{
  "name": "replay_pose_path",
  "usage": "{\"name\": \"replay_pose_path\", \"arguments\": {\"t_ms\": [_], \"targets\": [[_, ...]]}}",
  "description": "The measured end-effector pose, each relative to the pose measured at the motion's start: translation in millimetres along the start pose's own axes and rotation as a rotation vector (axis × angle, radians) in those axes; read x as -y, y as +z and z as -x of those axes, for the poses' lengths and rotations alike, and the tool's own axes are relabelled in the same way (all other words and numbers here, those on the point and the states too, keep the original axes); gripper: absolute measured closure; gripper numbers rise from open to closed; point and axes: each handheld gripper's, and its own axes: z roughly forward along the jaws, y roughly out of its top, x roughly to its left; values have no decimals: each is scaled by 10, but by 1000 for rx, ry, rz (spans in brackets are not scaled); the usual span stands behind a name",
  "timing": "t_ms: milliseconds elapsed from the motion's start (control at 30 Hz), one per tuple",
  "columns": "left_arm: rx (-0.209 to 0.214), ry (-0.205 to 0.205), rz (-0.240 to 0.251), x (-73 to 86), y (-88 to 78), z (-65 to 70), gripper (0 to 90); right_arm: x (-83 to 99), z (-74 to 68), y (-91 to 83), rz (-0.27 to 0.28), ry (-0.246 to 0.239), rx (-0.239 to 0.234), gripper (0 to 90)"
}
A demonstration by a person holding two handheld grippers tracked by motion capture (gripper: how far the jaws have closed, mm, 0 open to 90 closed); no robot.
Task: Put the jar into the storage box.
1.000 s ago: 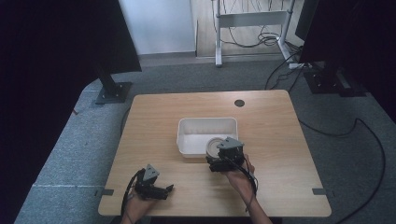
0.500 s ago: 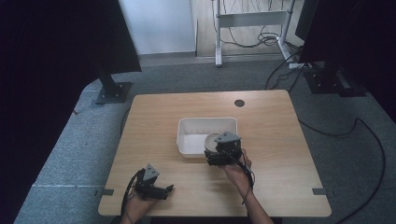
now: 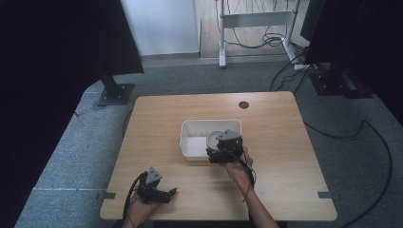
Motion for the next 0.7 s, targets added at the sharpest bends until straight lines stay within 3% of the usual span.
{"name": "replay_pose_path", "arguments": {"t_ms": [700], "targets": [[0, -1, 0, 0, 0, 1, 4, -1, 0, 274, -21, -10, 30, 92]]}}
